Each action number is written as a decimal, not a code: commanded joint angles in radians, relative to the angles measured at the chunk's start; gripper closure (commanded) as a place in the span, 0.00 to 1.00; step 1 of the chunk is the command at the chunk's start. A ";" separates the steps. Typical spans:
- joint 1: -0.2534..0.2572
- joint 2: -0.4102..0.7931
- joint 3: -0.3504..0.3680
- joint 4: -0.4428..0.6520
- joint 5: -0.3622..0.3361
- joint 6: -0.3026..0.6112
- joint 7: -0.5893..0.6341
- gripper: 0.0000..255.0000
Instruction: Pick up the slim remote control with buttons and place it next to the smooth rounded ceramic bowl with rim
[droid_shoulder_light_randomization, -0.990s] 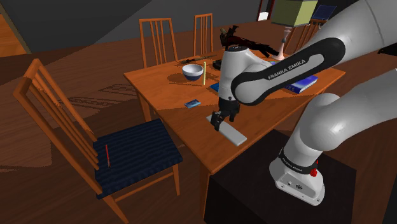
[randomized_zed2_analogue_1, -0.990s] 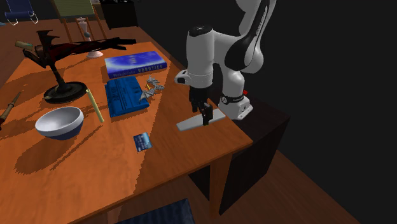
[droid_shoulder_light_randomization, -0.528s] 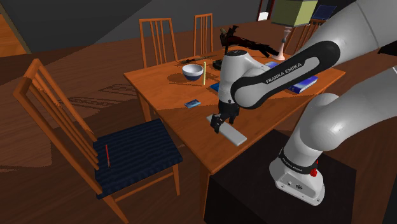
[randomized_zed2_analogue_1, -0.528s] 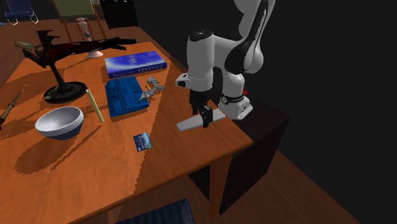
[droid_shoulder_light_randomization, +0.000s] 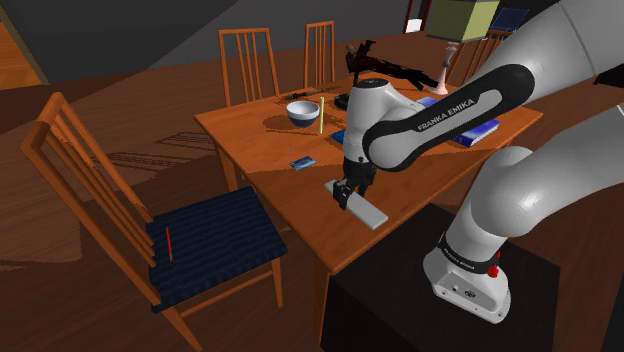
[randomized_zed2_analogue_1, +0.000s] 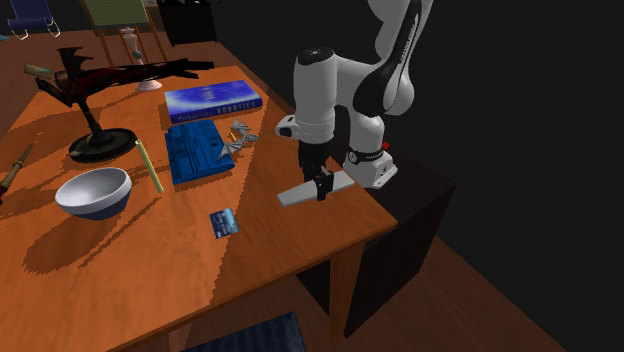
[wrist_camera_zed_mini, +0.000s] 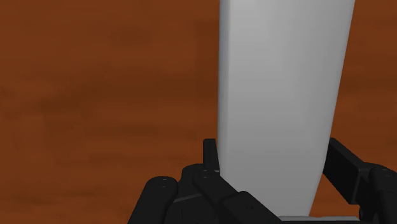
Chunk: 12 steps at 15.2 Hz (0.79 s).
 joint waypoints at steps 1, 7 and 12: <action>0.000 0.000 0.000 0.000 0.000 0.000 0.000 1.00; 0.001 -0.042 -0.008 0.019 -0.005 -0.060 0.000 1.00; 0.000 -0.100 -0.022 0.056 -0.014 -0.156 -0.001 1.00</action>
